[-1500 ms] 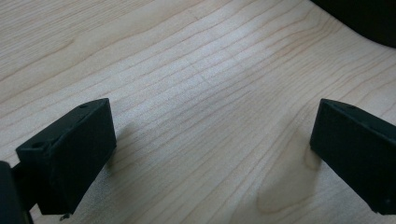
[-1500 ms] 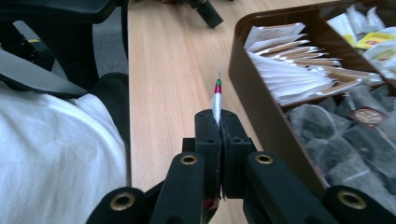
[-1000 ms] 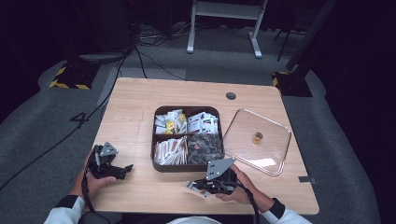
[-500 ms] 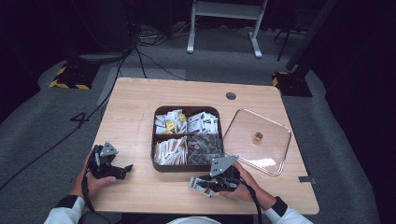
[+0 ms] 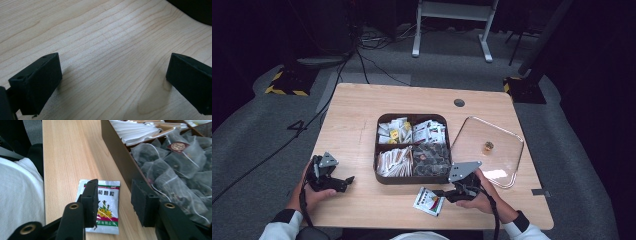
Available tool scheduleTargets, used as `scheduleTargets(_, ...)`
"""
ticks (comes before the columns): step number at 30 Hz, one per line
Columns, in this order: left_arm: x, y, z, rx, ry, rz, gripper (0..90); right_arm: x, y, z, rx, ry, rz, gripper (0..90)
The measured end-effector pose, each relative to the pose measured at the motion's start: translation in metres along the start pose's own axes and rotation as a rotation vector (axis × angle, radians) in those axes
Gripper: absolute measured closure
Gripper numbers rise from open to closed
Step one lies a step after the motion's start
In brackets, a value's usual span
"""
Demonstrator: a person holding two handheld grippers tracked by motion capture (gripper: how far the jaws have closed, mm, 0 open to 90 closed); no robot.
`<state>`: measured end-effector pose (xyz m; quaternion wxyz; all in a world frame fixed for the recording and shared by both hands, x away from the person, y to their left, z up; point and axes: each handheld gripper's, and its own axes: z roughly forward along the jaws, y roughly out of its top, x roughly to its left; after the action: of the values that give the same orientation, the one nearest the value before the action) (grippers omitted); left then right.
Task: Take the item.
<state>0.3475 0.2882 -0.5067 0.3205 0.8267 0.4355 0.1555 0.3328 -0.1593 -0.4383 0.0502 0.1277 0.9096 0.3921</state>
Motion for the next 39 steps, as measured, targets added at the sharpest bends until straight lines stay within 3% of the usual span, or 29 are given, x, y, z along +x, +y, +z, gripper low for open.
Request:
scheduleTargets(13,0.0,0.0,0.0,0.0,0.002,0.003,0.5,-0.011,-0.006,-0.032,-0.05,-0.067,-0.005,46.5)
scheduleTargets(20,0.0,0.0,0.0,0.0,0.0,0.0,0.5,-0.028,-0.013,-0.051,-0.09,-0.171,0.036,37.6)
scheduleTargets(27,0.0,0.0,0.0,0.0,0.0,0.0,0.5,-0.043,-0.018,-0.068,-0.114,-0.237,0.079,31.8)
scheduleTargets(28,0.0,0.0,0.0,0.0,0.001,0.0,0.5,-0.048,-0.02,-0.074,-0.112,-0.267,0.094,29.8)
scheduleTargets(29,0.0,0.0,0.0,0.0,0.001,0.0,0.5,-0.048,-0.02,-0.074,-0.112,-0.267,0.094,29.8)
scheduleTargets(30,0.0,0.0,0.0,0.0,0.001,0.003,0.5,-0.053,-0.022,-0.078,-0.105,-0.304,0.094,28.6)
scheduleTargets(39,0.0,0.0,0.0,0.0,0.001,0.003,0.5,-0.085,-0.038,-0.085,-0.07,-0.392,0.167,26.5)
